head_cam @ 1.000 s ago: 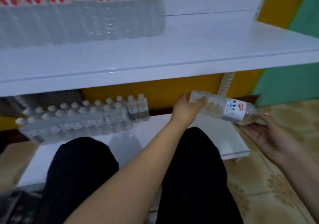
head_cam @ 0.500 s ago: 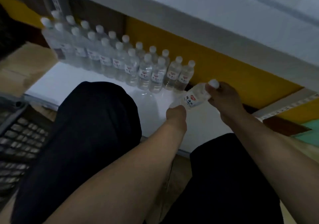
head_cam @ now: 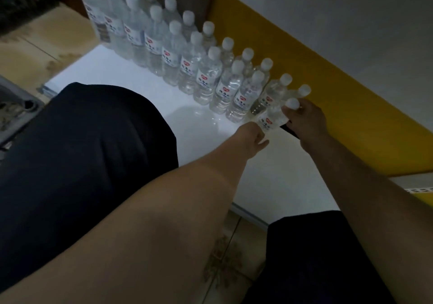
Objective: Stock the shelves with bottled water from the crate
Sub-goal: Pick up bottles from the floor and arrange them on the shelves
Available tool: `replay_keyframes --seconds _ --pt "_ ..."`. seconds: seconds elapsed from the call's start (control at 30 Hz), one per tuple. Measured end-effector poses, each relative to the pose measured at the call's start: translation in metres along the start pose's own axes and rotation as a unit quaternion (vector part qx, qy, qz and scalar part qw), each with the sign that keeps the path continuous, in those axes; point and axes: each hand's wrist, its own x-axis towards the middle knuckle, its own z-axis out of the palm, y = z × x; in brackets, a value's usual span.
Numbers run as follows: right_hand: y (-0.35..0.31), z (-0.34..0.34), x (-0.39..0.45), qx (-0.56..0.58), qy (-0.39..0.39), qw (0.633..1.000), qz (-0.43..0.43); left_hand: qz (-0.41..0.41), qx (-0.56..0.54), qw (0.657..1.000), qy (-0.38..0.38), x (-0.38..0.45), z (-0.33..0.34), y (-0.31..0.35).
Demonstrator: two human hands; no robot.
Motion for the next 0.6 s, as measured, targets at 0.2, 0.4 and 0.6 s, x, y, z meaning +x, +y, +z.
replay_keyframes --seconds 0.2,0.4,0.6 --pt "0.001 0.011 0.026 -0.029 0.001 0.999 -0.016 0.001 0.022 0.999 -0.048 0.020 -0.011 0.007" --pt "0.000 0.026 0.042 -0.013 -0.023 0.999 -0.028 -0.003 0.114 0.992 -0.061 0.030 -0.013 0.018" --pt "-0.002 0.032 0.052 -0.022 -0.032 0.999 0.004 0.016 0.068 0.995 -0.076 0.037 -0.015 0.015"
